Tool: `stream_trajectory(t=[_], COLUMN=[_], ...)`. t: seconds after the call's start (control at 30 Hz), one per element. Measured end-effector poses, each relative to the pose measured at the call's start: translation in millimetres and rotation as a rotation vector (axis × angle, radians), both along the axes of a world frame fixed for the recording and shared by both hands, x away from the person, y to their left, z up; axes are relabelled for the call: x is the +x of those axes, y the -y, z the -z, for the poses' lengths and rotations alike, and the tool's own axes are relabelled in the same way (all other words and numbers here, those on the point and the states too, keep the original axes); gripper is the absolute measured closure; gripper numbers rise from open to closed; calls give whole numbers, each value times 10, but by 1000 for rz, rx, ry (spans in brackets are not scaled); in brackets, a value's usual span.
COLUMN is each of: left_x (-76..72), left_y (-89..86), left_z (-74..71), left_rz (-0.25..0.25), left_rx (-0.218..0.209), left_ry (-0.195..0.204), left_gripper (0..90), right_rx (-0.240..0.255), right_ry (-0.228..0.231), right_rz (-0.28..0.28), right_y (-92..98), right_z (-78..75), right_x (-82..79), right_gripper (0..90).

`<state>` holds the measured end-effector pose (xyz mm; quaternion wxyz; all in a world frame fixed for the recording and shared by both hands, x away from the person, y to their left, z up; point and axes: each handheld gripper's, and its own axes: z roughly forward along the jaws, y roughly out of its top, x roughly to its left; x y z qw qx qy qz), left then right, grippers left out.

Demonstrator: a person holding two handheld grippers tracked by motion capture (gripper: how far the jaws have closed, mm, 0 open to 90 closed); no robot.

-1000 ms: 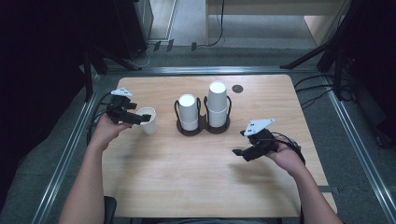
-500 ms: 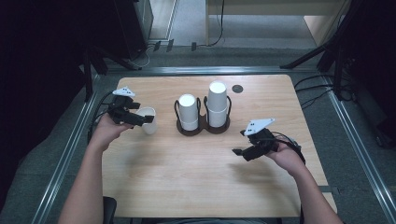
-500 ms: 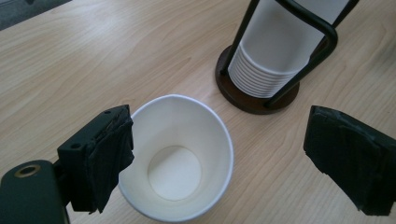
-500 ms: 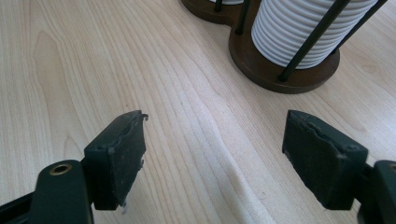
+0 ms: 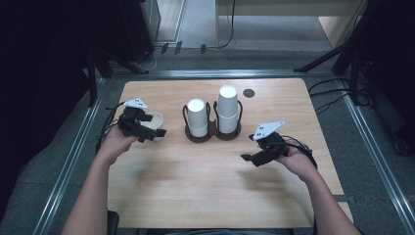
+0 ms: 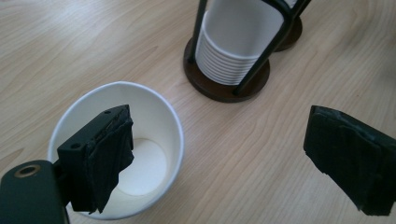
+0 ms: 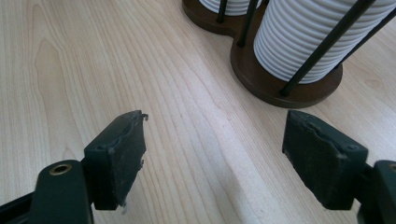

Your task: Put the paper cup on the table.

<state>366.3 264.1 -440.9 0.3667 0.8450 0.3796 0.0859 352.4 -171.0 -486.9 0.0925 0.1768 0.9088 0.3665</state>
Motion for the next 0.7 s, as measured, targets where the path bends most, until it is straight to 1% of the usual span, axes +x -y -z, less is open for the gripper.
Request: stream_trajectory(t=[0.03,0.1,0.13,0.2,0.33,0.47,0.53,0.57,0.7], left_x=[-13,-39,-53,-81,-115,-139,-151,-157,-181], left_y=[15,44,60,95,169,256,298,316,401], left_z=[1,6,10,11,23,45,60,70,101], left_rz=[8,31,37,42,56,60,70,76,78], left_rx=[0,-12,-19,-15,-4,12,5,-8,1], left_ry=[2,-10,-5,8,21,19,21,21,28], left_gripper=[83,83,83,83,82,82,82,82,82], right_rx=[1,2,2,2,-1,3,4,4,6], right_ry=[6,5,2,4,3,6,7,8,7], right_rz=[-4,-4,-5,-7,-12,-17,-16,-16,-18], right_y=[-10,-15,-20,-29,-38,-43,-45,-46,-50], right_z=[-3,-4,-6,-8,-9,-14,-17,-16,-19], right_x=[13,16,18,27,33,39,42,45,41], right_gripper=[217,217,217,217,217,217,217,217,217])
